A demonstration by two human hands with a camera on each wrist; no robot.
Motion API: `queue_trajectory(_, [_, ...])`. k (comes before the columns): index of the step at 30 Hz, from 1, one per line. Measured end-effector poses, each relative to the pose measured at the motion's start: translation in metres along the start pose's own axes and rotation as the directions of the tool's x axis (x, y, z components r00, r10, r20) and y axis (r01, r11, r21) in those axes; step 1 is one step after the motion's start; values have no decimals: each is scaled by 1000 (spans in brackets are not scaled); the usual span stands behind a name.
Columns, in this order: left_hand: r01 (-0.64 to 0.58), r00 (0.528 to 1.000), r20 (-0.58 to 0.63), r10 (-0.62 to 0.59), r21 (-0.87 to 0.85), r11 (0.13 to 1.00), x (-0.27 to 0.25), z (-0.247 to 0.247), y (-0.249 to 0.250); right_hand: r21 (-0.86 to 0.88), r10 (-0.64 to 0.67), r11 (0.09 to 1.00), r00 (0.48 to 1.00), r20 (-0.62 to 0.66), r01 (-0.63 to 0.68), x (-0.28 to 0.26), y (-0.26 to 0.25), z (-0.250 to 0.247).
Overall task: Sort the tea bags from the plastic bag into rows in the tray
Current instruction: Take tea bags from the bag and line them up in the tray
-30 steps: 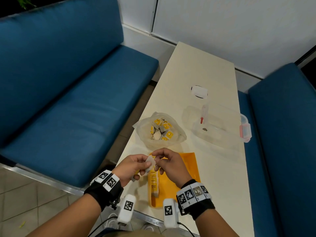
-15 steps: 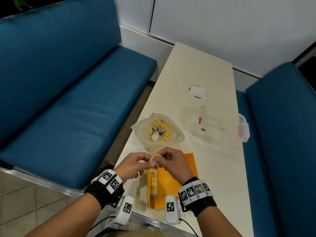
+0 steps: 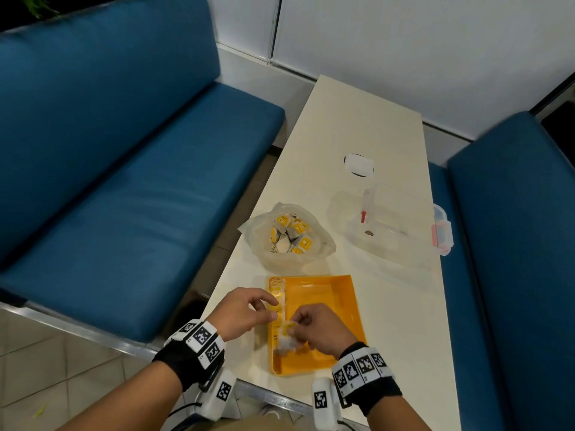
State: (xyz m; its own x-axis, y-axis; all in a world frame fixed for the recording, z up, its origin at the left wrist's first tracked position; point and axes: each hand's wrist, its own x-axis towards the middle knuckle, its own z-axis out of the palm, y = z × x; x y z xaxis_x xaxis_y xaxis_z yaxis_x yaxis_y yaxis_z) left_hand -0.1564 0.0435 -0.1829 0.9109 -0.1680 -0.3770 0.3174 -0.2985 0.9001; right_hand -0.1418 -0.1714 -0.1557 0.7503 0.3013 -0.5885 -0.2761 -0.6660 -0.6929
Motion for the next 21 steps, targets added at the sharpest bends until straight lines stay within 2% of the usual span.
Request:
queue_trajectory(5, [-22, 998, 55, 15, 121, 992, -6, 8, -2, -87, 98, 992, 991, 87, -90, 0, 21, 24])
queue_trajectory(12, [-33, 997, 71, 24, 135, 990, -8, 10, -4, -178, 89, 979, 993, -73, -101, 5, 21, 45])
queue_trajectory(17, [-45, 998, 54, 38, 146, 988, -7, 11, -6, -158, 82, 981, 981, -178, -110, 2, 20, 51])
queue_trajectory(21, [-47, 998, 54, 39, 150, 988, -8, 11, -7, -249, 35, 965, 985, -172, -78, -4, 12, 51])
